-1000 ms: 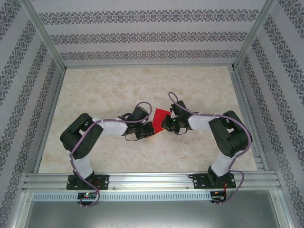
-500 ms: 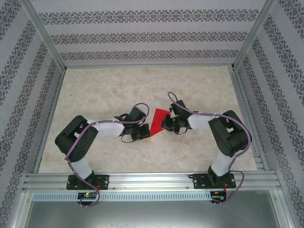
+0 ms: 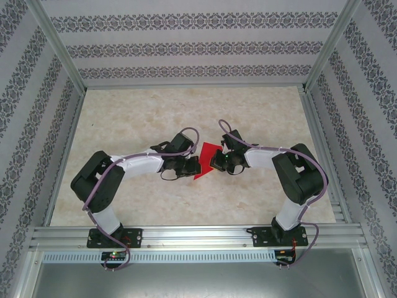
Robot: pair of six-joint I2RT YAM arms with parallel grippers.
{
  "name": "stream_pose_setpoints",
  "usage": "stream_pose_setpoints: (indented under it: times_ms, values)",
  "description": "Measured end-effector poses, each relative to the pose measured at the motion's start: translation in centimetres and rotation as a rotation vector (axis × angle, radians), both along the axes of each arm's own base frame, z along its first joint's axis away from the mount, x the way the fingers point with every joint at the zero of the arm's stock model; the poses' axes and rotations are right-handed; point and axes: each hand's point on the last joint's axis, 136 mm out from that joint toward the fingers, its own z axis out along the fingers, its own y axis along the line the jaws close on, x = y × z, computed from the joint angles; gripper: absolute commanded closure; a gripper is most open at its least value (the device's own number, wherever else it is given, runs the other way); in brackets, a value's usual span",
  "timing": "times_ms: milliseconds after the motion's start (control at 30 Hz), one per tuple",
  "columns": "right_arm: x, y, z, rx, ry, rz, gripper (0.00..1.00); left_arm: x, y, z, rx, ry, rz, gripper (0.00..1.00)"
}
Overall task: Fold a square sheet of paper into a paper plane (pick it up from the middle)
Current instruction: Third fold the triangle at the center of the table.
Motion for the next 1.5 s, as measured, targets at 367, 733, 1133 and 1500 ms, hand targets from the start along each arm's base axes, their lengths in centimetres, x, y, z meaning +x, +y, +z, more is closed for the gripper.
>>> stream_pose_setpoints:
  times_ms: [367, 733, 1133, 1500]
  values:
    - [0.0, 0.0, 0.0, -0.006, -0.002, 0.011, 0.97, 0.1, -0.2, -3.4, 0.039, 0.055, -0.024, 0.95]
    - [0.0, -0.1, -0.1, -0.003, 0.003, 0.014, 0.97, -2.0, 1.7, -3.5, 0.071, 0.072, -0.033, 0.95]
    - [0.1, 0.0, 0.2, -0.001, -0.006, 0.020, 0.96, -0.3, 0.7, -0.6, 0.013, 0.006, 0.004, 0.96]
    - [0.0, 0.1, 0.6, -0.014, -0.035, 0.046, 0.96, 1.6, -0.4, -3.4, 0.029, 0.024, 0.062, 0.99]
